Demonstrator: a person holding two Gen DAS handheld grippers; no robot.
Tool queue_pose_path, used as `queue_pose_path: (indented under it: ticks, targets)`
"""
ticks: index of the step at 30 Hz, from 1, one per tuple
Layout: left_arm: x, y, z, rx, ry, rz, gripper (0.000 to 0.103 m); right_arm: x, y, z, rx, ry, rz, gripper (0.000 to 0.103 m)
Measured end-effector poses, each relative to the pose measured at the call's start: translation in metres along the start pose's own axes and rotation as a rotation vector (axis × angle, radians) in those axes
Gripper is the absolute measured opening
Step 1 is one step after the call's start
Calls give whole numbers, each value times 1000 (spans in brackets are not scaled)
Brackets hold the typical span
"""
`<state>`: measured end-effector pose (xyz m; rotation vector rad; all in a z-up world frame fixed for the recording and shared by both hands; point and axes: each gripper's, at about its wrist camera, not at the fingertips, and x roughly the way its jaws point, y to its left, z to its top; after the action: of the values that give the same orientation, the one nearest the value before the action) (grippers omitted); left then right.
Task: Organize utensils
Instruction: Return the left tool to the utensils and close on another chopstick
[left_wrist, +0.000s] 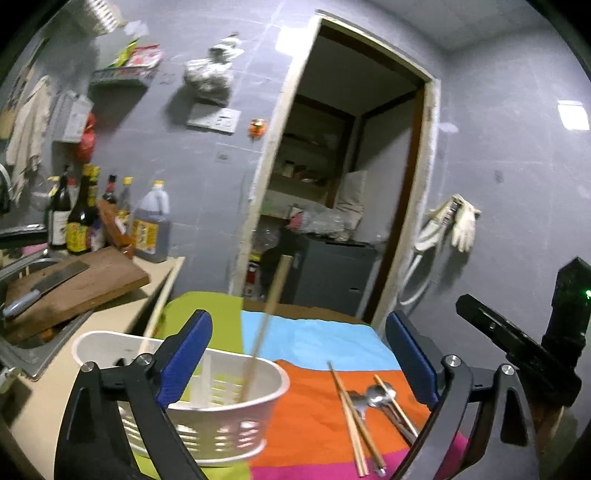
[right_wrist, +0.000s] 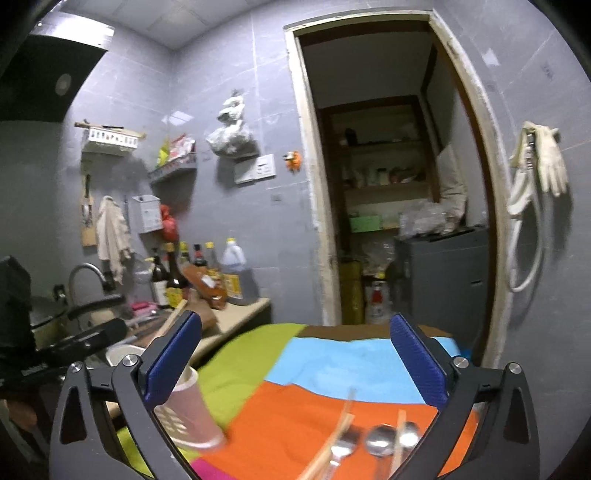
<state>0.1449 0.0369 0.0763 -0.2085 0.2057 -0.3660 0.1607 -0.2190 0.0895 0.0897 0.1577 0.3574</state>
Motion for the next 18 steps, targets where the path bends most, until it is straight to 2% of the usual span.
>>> queue_pose_path:
  ticks: [7,15,18]
  targets:
    - [22,-42,-17,94,54,-40,93,-17,-39,-14,0,54,-108,103]
    - [52,-71,-43,159,153,-60,93,-11,-75,-41,18,191,-188,103]
    - [63,-75,-54,165,199,-63,93,-6,-87,-51,40,246,-200,98]
